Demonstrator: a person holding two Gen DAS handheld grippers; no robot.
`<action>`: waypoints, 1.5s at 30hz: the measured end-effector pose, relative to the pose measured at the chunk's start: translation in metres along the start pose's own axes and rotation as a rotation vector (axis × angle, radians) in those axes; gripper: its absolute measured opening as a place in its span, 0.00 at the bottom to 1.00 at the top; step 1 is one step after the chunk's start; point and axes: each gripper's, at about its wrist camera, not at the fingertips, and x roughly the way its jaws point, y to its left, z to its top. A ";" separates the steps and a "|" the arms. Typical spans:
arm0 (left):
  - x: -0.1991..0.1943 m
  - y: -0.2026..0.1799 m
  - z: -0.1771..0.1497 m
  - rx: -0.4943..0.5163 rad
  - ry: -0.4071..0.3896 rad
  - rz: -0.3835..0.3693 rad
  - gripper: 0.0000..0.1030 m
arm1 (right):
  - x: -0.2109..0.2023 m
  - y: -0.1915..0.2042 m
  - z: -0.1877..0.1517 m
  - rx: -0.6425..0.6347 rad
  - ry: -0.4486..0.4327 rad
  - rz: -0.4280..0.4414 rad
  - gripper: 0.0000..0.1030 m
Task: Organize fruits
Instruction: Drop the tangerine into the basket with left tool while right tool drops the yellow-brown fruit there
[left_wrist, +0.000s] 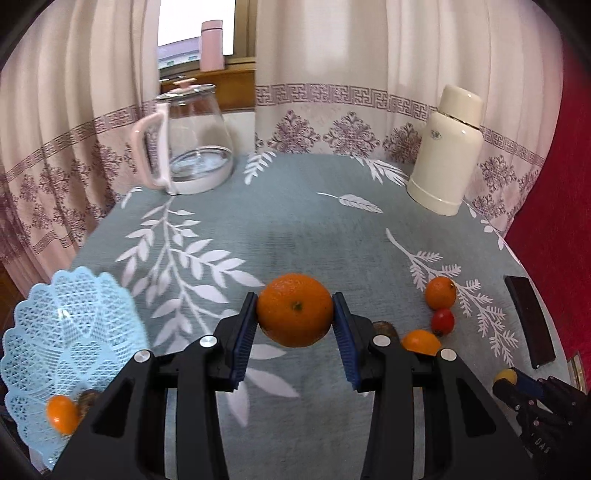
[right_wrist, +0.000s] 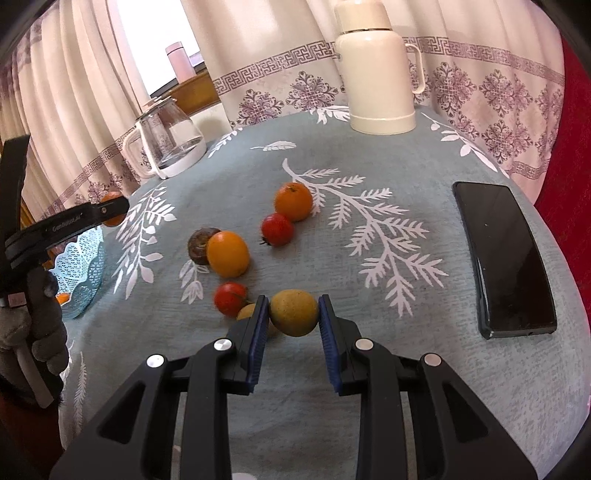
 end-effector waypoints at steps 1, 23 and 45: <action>-0.003 0.006 -0.001 -0.007 -0.004 0.013 0.41 | -0.002 0.002 0.000 -0.001 -0.004 0.003 0.27; -0.048 0.111 -0.021 -0.158 -0.035 0.158 0.41 | -0.015 0.057 0.002 -0.044 -0.034 0.084 0.27; -0.094 0.206 -0.022 -0.325 -0.124 0.317 0.86 | 0.000 0.150 0.014 -0.167 -0.009 0.221 0.27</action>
